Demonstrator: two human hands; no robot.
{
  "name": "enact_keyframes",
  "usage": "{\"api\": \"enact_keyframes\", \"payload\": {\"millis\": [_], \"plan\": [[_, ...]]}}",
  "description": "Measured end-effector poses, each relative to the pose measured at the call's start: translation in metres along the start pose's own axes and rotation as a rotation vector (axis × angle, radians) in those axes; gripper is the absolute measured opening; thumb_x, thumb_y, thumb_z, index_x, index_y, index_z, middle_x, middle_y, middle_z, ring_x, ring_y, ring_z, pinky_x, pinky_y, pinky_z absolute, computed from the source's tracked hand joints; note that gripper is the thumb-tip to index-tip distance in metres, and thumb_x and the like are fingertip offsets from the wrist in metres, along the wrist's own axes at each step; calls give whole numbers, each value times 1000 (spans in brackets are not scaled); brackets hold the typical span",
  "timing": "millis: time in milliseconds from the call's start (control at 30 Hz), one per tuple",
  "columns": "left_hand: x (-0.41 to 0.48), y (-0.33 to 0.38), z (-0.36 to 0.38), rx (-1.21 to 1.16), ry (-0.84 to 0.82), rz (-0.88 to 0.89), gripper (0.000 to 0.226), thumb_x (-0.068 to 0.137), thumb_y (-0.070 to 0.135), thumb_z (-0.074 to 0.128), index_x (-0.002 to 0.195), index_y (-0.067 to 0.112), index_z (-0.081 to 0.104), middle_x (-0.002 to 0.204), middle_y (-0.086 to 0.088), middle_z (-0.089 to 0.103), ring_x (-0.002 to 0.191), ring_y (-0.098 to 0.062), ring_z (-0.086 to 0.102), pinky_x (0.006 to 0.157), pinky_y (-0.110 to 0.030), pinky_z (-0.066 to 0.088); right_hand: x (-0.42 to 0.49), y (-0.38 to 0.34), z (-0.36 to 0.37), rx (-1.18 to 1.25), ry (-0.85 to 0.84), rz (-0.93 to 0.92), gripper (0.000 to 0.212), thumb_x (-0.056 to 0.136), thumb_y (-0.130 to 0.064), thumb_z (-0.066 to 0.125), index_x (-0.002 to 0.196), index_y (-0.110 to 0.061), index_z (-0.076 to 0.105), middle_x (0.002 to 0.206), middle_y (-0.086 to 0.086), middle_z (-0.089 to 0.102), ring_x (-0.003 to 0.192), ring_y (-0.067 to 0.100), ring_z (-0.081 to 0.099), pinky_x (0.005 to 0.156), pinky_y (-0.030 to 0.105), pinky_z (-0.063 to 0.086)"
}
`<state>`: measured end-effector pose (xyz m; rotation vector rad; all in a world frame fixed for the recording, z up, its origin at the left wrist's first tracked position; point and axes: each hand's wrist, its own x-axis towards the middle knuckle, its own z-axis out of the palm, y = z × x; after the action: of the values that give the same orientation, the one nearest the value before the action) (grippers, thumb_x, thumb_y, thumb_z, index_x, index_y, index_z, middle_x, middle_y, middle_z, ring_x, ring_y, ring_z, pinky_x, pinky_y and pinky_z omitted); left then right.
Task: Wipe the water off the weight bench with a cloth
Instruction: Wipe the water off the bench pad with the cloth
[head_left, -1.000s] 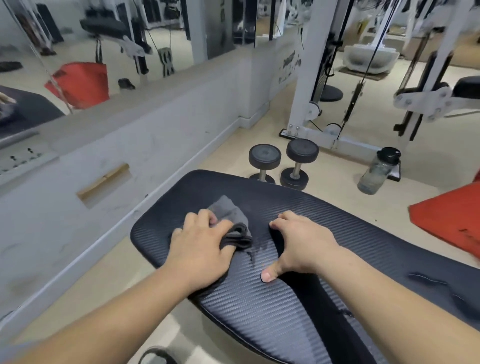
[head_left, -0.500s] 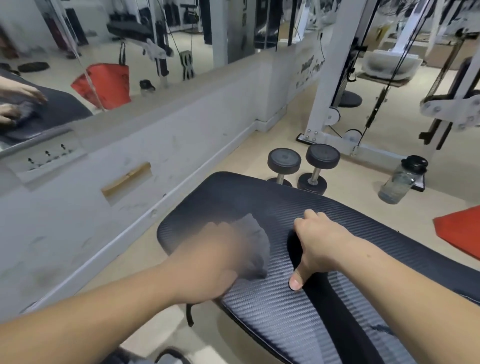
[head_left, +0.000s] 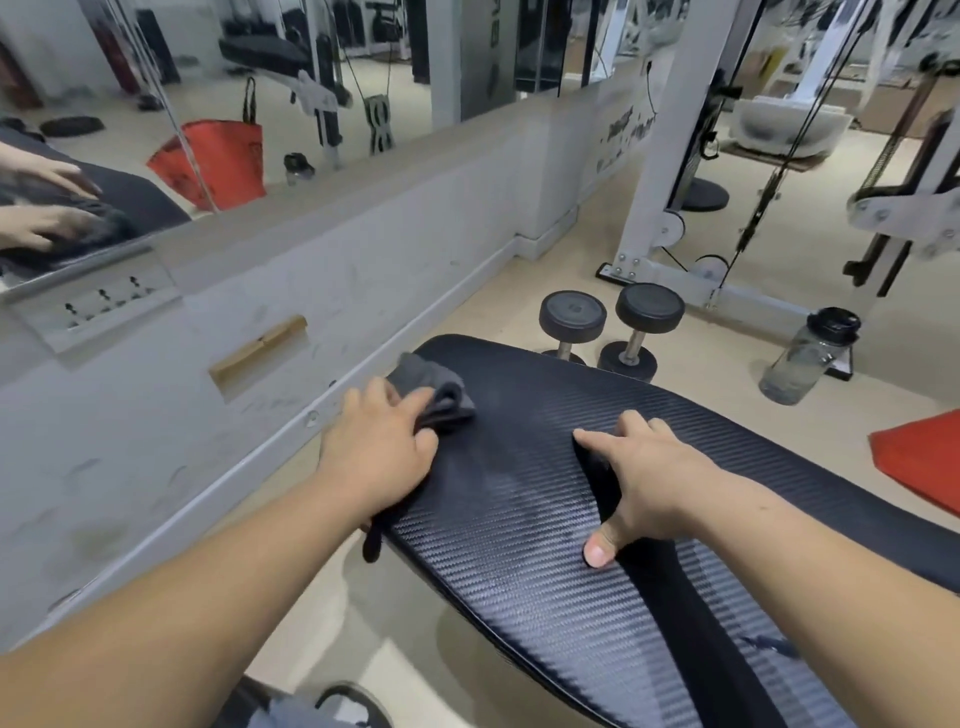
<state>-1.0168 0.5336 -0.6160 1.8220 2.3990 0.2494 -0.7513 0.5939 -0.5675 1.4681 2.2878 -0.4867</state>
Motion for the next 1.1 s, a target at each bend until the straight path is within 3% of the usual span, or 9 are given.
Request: {"api": "enact_keyframes", "payload": {"millis": [67, 200, 367, 467, 567, 733, 900, 1033, 1100], "plan": [[-14, 20, 3, 47, -39, 46, 42, 92, 48, 44, 133, 40, 46, 125, -2, 39, 119, -29, 38, 94, -48, 49, -6, 4, 6, 53, 60, -40, 146, 44, -66, 93, 162, -40, 12, 149, -4, 31, 140, 23, 29, 106, 49, 47], [-61, 58, 7, -78, -124, 535, 46, 92, 50, 45, 138, 53, 41, 117, 10, 38, 111, -16, 38, 84, -36, 47, -35, 16, 24, 130, 255, -56, 132, 55, -78, 80, 162, -37, 13, 164, -7, 21, 153, 16, 17, 111, 45, 44], [-17, 68, 10, 19, -39, 137, 45, 96, 51, 44, 140, 39, 45, 124, -1, 41, 117, -26, 41, 87, -44, 53, -70, 61, 31, 149, 324, -42, 116, 66, -84, 68, 161, -37, 22, 166, -11, 23, 155, 10, 17, 121, 38, 34], [-54, 98, 10, 36, -94, 416, 47, 94, 60, 40, 136, 40, 41, 121, 1, 39, 112, -24, 42, 84, -44, 54, -75, 92, 25, 240, 265, 58, 139, 50, -93, 68, 163, -28, 20, 170, -2, 20, 158, 17, 13, 126, 42, 26], [-56, 110, 15, 23, -125, 620, 47, 94, 57, 40, 139, 46, 39, 117, 7, 39, 109, -19, 43, 79, -41, 55, -70, 108, 26, 314, 258, 137, 149, 39, -101, 63, 162, -23, 26, 162, -2, 34, 152, 19, 28, 122, 44, 33], [-7, 128, 19, 124, -52, 176, 49, 99, 55, 38, 143, 32, 41, 127, -5, 40, 117, -27, 41, 78, -42, 51, -70, 121, 47, 231, 328, 131, 138, 43, -104, 54, 158, -29, 35, 156, -17, 34, 145, 9, 32, 115, 40, 41], [-38, 182, 33, 45, -108, 641, 46, 98, 52, 39, 142, 37, 36, 122, 0, 38, 114, -23, 40, 76, -39, 51, -66, 123, 48, 217, 323, 117, 134, 44, -102, 56, 155, -30, 37, 155, -16, 36, 145, 10, 33, 114, 40, 41], [24, 193, 38, 84, -33, 336, 47, 99, 47, 41, 145, 36, 39, 127, -4, 39, 115, -28, 39, 81, -43, 50, -73, 138, 39, 317, 299, 82, 127, 49, -92, 70, 155, -30, 39, 161, -16, 32, 148, 7, 33, 119, 38, 38], [19, 208, 39, 116, -82, 340, 49, 98, 47, 41, 145, 32, 38, 131, -7, 37, 119, -30, 37, 86, -47, 51, -75, 146, 31, 273, 299, 99, 124, 47, -92, 71, 151, -30, 44, 155, -12, 40, 145, 11, 37, 117, 39, 40]]}}
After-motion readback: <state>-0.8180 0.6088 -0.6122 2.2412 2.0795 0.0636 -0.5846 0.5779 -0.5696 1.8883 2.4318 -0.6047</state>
